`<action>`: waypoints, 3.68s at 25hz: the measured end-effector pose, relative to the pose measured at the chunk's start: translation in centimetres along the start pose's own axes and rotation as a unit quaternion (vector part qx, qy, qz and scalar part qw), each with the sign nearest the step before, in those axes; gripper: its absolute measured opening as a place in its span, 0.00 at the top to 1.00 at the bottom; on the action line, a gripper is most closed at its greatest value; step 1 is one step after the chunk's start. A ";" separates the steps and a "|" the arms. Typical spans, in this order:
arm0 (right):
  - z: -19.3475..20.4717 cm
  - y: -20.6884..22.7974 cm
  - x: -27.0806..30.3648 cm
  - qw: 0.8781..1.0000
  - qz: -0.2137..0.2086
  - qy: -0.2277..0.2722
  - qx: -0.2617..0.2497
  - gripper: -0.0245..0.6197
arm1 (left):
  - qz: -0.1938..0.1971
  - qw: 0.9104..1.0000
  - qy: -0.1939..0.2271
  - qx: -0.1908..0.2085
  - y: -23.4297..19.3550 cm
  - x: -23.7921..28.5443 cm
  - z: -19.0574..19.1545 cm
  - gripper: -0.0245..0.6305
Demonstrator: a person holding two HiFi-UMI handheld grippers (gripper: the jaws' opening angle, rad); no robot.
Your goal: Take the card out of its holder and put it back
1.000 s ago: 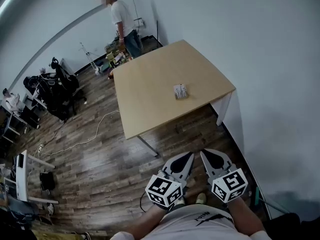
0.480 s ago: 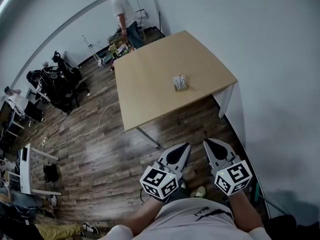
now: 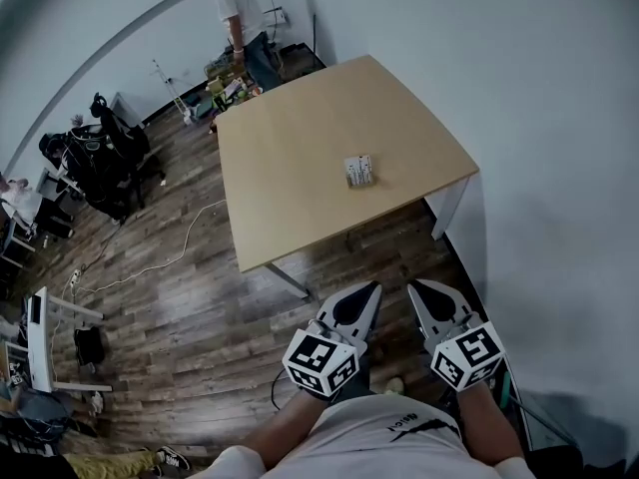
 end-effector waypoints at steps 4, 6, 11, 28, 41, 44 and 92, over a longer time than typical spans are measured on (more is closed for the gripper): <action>0.7 1.6 5.1 1.000 0.002 -0.011 -0.003 0.94 | 0.007 1.000 -0.005 0.006 -4.6 2.6 -0.3 0.94; 1.3 2.3 8.0 1.000 0.004 -0.016 -0.003 0.94 | 0.010 1.000 -0.007 0.007 -7.4 3.9 -0.7 0.94; 2.4 4.4 14.4 1.000 0.012 -0.023 -0.001 0.94 | 0.020 1.000 -0.017 0.000 -14.1 7.3 -1.3 0.94; 6.3 15.8 28.8 0.996 -0.057 -0.074 -0.013 0.94 | 0.003 0.999 -0.034 -0.006 -27.6 17.2 -0.7 0.94; 16.5 29.8 36.6 0.958 -0.186 -0.220 -0.012 0.86 | -0.100 0.994 -0.053 -0.009 -33.2 26.3 3.0 0.94; 19.7 31.4 38.1 0.945 -0.209 -0.250 -0.014 0.85 | -0.126 0.991 -0.054 -0.013 -34.9 26.8 3.8 0.94; 17.6 29.1 42.0 0.931 -0.302 -0.202 -0.032 0.92 | -0.173 0.983 -0.063 -0.014 -37.7 24.4 5.7 0.94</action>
Point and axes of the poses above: the fingertips, and each gripper's own axes: x forward along the fingers, y to its right, z out of its underside, the point moved 3 cm from there along -x, backward along the fingers, and after that the axes turned 14 degrees about y, right-handed, at the moved point
